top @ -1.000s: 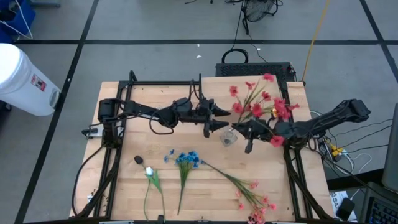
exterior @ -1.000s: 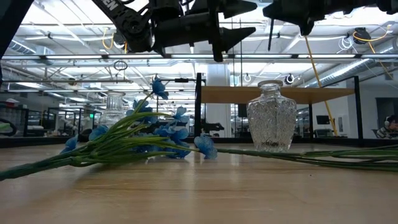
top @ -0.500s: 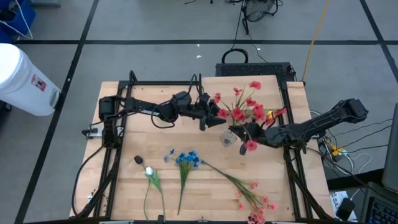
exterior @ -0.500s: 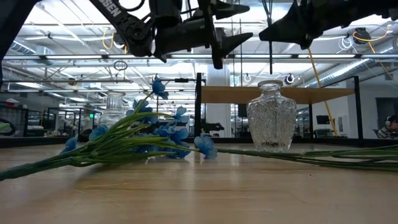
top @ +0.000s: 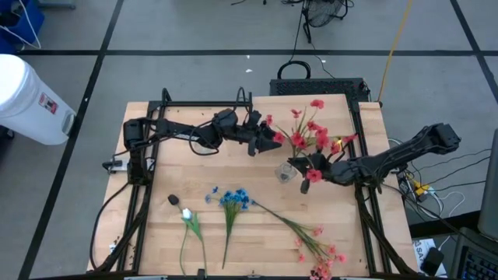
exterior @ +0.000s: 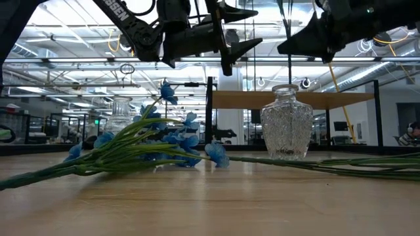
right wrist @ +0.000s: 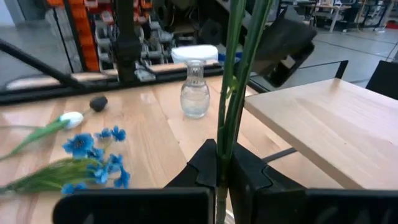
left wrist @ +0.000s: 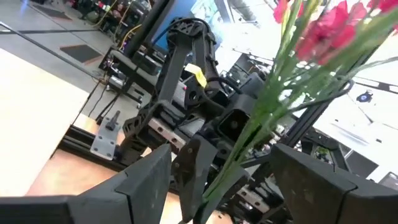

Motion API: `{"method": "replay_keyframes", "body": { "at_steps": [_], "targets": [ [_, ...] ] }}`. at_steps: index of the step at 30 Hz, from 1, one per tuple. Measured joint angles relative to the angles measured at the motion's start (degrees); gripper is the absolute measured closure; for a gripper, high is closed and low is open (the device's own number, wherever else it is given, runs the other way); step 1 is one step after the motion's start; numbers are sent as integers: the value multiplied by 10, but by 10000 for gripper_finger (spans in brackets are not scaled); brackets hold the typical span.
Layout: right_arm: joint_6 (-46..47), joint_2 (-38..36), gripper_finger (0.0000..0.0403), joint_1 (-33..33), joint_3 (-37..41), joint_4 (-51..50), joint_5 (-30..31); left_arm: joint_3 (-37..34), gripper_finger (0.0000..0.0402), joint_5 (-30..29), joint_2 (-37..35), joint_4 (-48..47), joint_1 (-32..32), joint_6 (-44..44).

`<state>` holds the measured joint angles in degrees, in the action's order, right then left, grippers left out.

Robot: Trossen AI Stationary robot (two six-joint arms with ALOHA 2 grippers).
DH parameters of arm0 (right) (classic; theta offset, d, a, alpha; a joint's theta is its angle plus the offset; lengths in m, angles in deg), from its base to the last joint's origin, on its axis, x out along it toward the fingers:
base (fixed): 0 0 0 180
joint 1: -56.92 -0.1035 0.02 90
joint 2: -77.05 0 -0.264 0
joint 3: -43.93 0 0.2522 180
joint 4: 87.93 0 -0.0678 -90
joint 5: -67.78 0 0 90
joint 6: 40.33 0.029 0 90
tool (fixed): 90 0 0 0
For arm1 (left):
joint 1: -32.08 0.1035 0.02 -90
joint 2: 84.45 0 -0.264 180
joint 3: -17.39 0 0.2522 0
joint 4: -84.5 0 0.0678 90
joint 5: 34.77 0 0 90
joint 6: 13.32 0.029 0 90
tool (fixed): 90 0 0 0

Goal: Pick and place flowers into a vace then onto a shelf
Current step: Put the red flowers into the right transparent vase

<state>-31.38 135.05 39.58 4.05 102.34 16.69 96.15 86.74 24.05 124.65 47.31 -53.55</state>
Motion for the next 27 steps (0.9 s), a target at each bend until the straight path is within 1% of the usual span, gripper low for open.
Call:
{"method": "replay_keyframes", "body": {
  "at_steps": [4, 7, 10, 13, 20, 27],
  "targets": [
    [-5, 0, 395, 0, 25, 47, -1, 0, 124, 4, -21, -4, -1, 22],
    [-1, 0, 395, 0, 28, 51, -2, 0, 124, 13, -33, -7, -8, 30],
    [2, 0, 395, 0, 29, 49, -3, 0, 124, 15, -50, -30, -15, 51],
    [10, 0, 394, 3, 29, 49, -15, 0, 124, -4, -68, -70, -19, 83],
    [24, 0, 393, 9, 29, 37, -16, 0, 124, -45, -100, -159, -25, 141],
    [24, 0, 374, 9, 29, 40, -17, 0, 124, -60, -100, -166, -27, 149]
  ]
}}
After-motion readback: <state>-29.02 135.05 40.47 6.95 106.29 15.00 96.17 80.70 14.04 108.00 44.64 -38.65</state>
